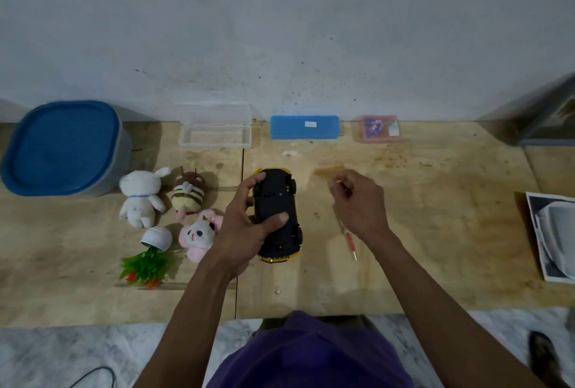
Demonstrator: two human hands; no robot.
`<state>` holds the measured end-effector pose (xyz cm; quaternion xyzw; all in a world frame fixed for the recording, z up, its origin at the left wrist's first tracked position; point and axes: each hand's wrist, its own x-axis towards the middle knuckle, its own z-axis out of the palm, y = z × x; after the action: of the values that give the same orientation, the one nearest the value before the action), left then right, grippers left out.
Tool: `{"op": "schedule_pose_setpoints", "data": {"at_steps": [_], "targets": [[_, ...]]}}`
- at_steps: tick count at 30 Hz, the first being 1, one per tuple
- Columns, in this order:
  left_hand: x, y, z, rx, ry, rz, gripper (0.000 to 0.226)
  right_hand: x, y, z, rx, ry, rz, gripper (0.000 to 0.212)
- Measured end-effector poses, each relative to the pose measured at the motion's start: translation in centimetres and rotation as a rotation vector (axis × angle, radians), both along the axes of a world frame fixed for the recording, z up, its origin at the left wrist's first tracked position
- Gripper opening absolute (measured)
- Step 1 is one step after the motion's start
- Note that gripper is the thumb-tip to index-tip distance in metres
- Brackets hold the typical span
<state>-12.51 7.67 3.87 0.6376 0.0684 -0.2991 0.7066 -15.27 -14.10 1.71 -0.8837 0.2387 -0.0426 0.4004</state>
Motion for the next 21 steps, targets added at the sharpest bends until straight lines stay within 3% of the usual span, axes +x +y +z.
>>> {"op": "schedule_pose_setpoints", "data": {"at_steps": [4, 7, 16, 19, 21], "targets": [[0.2, -0.9, -1.1, 0.027, 0.049, -0.004, 0.075, -1.2, -3.3, -6.4, -0.055, 0.468, 0.057, 0.028], [0.5, -1.6, -1.5, 0.051, 0.061, -0.001, 0.075, -2.6, -3.4, -8.6, -0.062, 0.592, 0.016, 0.035], [1.2, -2.8, -1.2, 0.09, 0.051, 0.004, 0.077, -1.8, -3.1, -10.3, -0.076, 0.564, 0.037, 0.039], [1.0, -2.5, -0.6, 0.085, 0.032, 0.002, 0.077, -1.0, -2.7, -8.0, 0.042, 0.376, 0.005, 0.014], [0.8, -2.1, -0.1, 0.086, 0.011, -0.006, 0.077, -0.3, -1.8, -4.0, 0.151, 0.143, -0.093, 0.011]]}}
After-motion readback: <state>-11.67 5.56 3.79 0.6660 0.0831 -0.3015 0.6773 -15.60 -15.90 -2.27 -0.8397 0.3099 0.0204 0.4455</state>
